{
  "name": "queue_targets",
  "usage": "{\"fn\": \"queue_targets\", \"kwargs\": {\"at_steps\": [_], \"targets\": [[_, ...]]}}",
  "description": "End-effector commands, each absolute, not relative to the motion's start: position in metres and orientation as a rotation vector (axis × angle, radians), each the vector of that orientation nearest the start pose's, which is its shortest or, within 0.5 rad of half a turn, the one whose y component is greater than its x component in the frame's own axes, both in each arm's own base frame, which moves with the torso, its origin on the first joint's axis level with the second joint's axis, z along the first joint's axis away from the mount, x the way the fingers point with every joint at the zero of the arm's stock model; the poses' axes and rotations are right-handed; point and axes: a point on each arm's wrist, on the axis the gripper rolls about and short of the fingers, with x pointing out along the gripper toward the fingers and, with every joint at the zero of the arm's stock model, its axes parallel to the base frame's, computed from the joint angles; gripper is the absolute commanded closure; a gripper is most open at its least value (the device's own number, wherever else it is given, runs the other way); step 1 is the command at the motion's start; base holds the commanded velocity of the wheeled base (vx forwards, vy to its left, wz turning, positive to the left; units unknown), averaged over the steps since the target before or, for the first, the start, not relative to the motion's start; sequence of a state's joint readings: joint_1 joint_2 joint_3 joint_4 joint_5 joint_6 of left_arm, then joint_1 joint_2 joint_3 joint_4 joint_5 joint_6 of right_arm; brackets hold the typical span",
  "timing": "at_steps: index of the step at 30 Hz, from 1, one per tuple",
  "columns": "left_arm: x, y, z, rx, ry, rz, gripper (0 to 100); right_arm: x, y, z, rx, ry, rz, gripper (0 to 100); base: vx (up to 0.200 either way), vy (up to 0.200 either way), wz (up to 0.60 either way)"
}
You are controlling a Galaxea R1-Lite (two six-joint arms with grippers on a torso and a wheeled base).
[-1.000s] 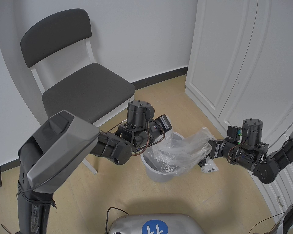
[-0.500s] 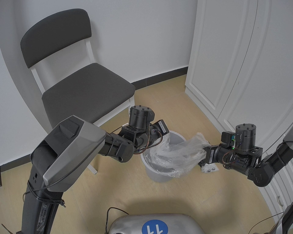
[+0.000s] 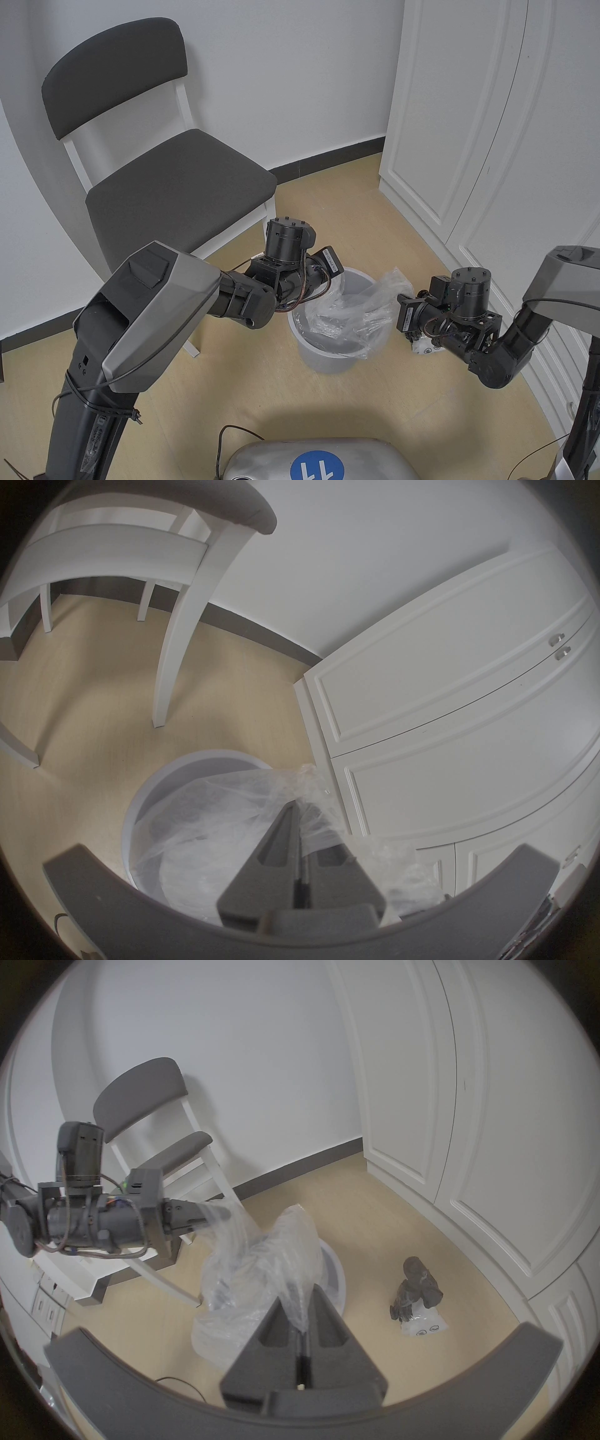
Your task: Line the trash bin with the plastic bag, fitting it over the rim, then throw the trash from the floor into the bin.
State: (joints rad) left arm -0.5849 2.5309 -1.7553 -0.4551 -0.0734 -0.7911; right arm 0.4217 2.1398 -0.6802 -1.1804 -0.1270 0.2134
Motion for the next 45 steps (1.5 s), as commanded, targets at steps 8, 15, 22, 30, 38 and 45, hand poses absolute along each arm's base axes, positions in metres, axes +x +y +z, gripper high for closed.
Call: {"fn": "queue_targets", "kwargs": {"at_steps": [8, 15, 22, 30, 38, 45], "targets": [[0.439, -0.291, 0.056, -0.663, 0.588, -0.486, 100, 0.374, 0.142, 0.038, 0.236, 0.228, 0.106, 100, 0.0, 0.0, 0.0], [0.435, -0.291, 0.052, -0.627, 0.682, -0.477, 100, 0.382, 0.133, 0.044, 0.273, 0.184, 0.068, 100, 0.0, 0.0, 0.0], [0.439, -0.289, 0.057, -0.616, 0.72, -0.448, 100, 0.37, 0.127, 0.044, 0.247, 0.219, 0.09, 100, 0.0, 0.0, 0.0], [0.454, -0.268, 0.071, -0.631, 0.667, -0.417, 100, 0.355, 0.107, 0.037, 0.121, 0.197, 0.145, 100, 0.0, 0.0, 0.0], [0.47, -0.239, 0.07, -0.525, 0.696, -0.359, 100, 0.329, 0.061, 0.026, -0.131, 0.218, 0.211, 100, 0.0, 0.0, 0.0], [0.471, -0.215, 0.064, -0.304, 0.762, -0.279, 100, 0.322, 0.038, 0.015, -0.249, 0.263, 0.217, 100, 0.0, 0.0, 0.0]]}}
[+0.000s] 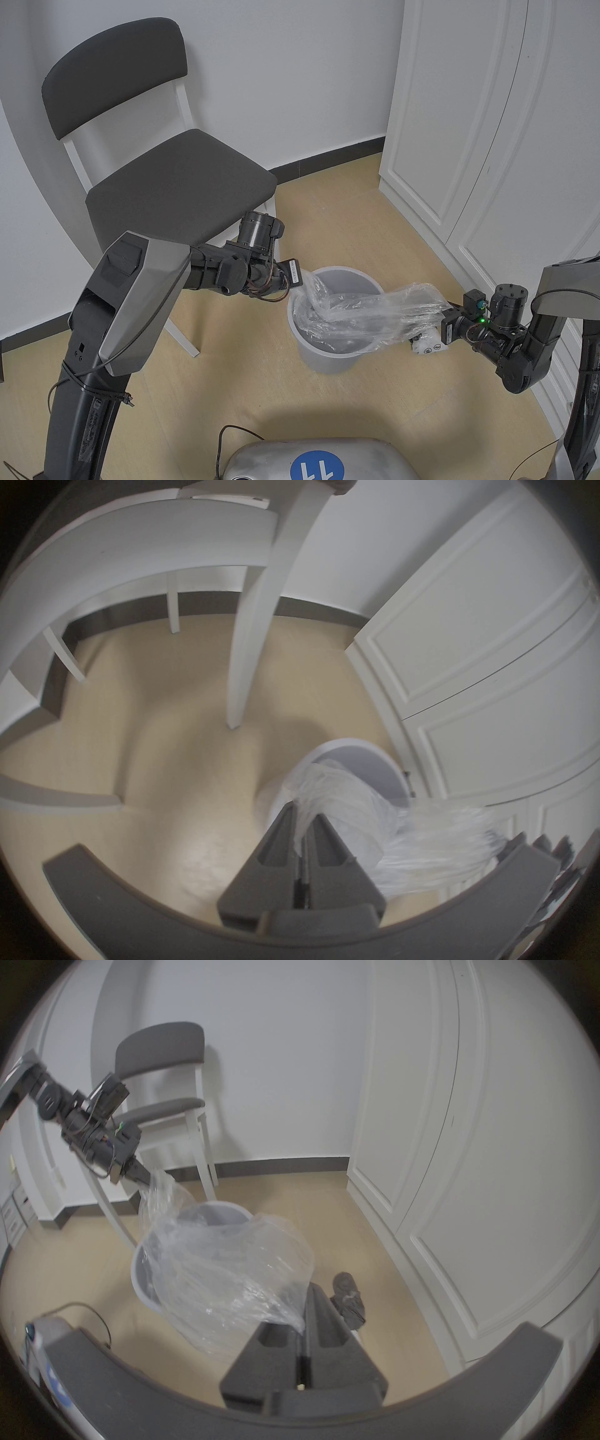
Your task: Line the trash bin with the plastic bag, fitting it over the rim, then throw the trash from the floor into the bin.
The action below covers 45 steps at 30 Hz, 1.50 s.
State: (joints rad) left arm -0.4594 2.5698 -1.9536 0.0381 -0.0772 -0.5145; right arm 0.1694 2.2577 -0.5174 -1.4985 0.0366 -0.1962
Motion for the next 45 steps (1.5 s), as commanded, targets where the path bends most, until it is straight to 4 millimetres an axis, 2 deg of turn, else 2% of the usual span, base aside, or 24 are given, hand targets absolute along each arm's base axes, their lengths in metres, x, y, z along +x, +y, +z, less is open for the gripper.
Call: {"fn": "queue_targets", "kwargs": {"at_steps": [1, 7, 11, 16, 27, 34, 37, 40, 45], "targets": [[0.472, -0.213, 0.062, -0.287, 0.761, -0.268, 100, 0.322, 0.036, 0.013, -0.262, 0.268, 0.222, 100, 0.0, 0.0, 0.0], [0.475, -0.203, 0.06, -0.185, 0.737, -0.214, 100, 0.318, 0.019, 0.003, -0.348, 0.302, 0.236, 100, 0.0, 0.0, 0.0], [0.475, -0.199, 0.058, -0.152, 0.749, -0.201, 100, 0.319, 0.017, -0.003, -0.352, 0.307, 0.231, 100, 0.0, 0.0, 0.0], [0.463, -0.194, 0.056, -0.084, 0.836, -0.201, 100, 0.321, 0.017, -0.015, -0.352, 0.32, 0.229, 100, 0.0, 0.0, 0.0], [0.436, -0.183, 0.056, 0.058, 0.933, -0.266, 100, 0.315, 0.027, -0.019, -0.355, 0.345, 0.269, 100, 0.0, 0.0, 0.0], [0.424, -0.181, 0.045, 0.136, 0.979, -0.318, 100, 0.303, 0.048, -0.025, -0.367, 0.377, 0.347, 100, 0.0, 0.0, 0.0], [0.425, -0.178, 0.048, 0.131, 0.972, -0.314, 100, 0.31, 0.054, -0.026, -0.364, 0.354, 0.344, 100, 0.0, 0.0, 0.0], [0.428, -0.169, 0.056, 0.116, 0.952, -0.299, 100, 0.326, 0.064, -0.026, -0.322, 0.307, 0.305, 100, 0.0, 0.0, 0.0], [0.43, -0.158, 0.07, 0.086, 0.932, -0.31, 100, 0.361, 0.101, -0.029, -0.118, 0.209, 0.195, 100, 0.0, 0.0, 0.0]]}}
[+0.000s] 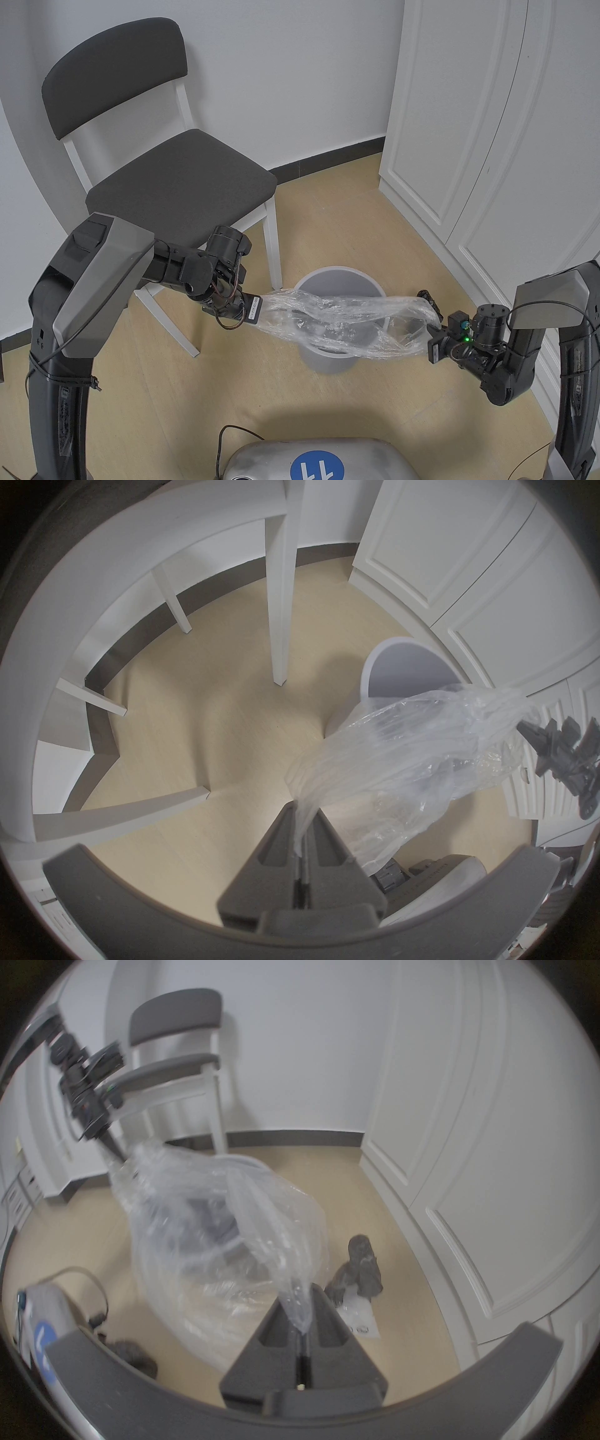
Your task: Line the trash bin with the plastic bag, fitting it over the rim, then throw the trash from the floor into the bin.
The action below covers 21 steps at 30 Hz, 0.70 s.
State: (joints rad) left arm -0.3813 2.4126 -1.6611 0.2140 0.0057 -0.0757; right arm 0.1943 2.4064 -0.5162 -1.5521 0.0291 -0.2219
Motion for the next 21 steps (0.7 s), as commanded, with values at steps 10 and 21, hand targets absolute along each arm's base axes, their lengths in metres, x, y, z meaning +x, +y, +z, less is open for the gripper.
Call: {"fn": "queue_targets", "kwargs": {"at_steps": [10, 21], "targets": [[0.431, -0.153, 0.074, 0.076, 0.926, -0.309, 100, 0.423, 0.15, -0.02, 0.043, -0.03, 0.151, 100, 0.0, 0.0, 0.0], [0.43, -0.157, 0.074, 0.07, 0.924, -0.317, 100, 0.439, 0.182, -0.034, 0.151, -0.028, 0.208, 100, 0.0, 0.0, 0.0]]}}
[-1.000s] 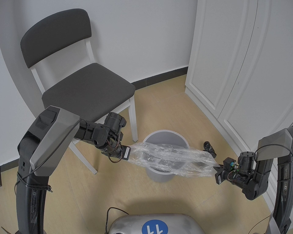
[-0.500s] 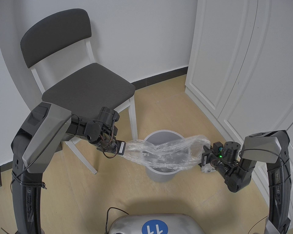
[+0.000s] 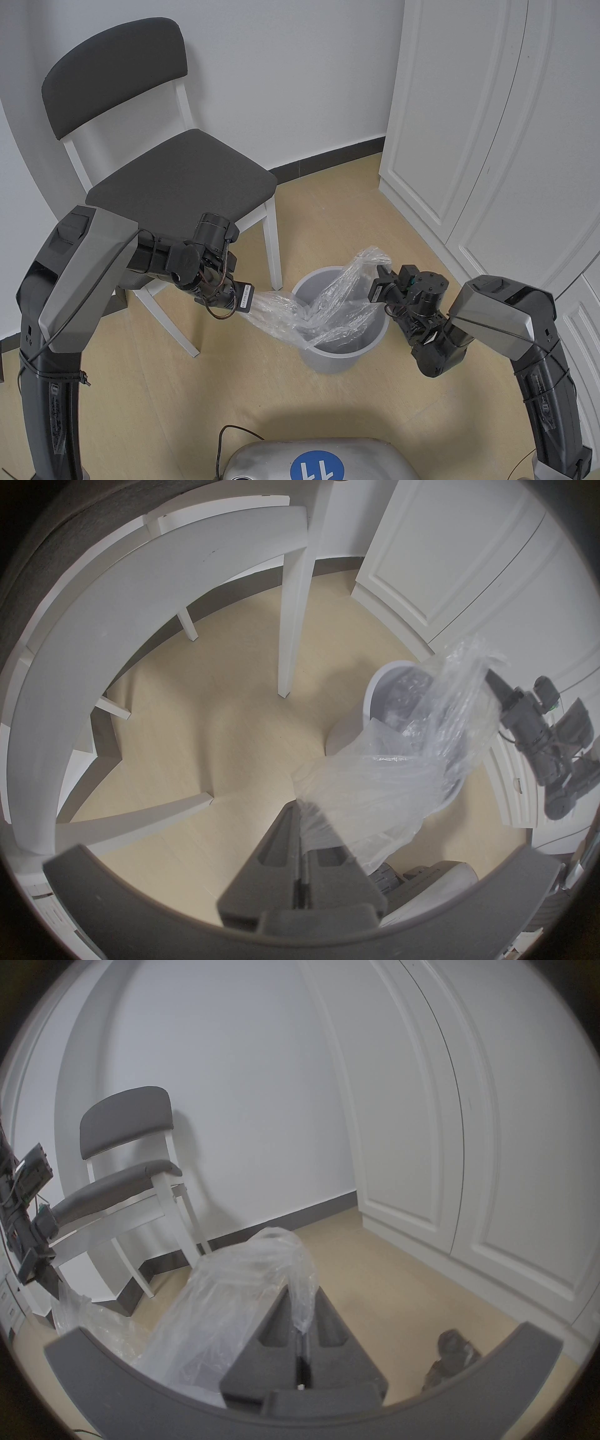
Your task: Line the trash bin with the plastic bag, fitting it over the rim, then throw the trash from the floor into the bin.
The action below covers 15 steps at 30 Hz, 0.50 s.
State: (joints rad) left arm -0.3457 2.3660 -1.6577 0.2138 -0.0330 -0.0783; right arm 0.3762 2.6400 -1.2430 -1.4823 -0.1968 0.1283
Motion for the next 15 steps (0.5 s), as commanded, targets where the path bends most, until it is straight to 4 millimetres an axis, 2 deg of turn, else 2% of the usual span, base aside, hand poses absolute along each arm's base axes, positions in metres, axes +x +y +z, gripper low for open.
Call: {"fn": "queue_targets", "kwargs": {"at_steps": [1, 4, 7, 10, 15], "targets": [[0.429, -0.157, 0.074, 0.071, 0.927, -0.318, 100, 0.439, 0.184, -0.042, 0.148, -0.018, 0.211, 100, 0.0, 0.0, 0.0], [0.428, -0.159, 0.073, 0.073, 0.929, -0.322, 100, 0.44, 0.186, -0.051, 0.145, -0.01, 0.213, 100, 0.0, 0.0, 0.0], [0.426, -0.165, 0.073, 0.074, 0.929, -0.333, 100, 0.441, 0.18, -0.051, 0.146, -0.013, 0.199, 100, 0.0, 0.0, 0.0], [0.426, -0.168, 0.072, 0.079, 0.931, -0.338, 100, 0.443, 0.171, -0.044, 0.149, -0.025, 0.179, 100, 0.0, 0.0, 0.0], [0.426, -0.167, 0.07, 0.078, 0.935, -0.335, 100, 0.431, 0.136, -0.013, 0.106, 0.01, 0.126, 100, 0.0, 0.0, 0.0]]}}
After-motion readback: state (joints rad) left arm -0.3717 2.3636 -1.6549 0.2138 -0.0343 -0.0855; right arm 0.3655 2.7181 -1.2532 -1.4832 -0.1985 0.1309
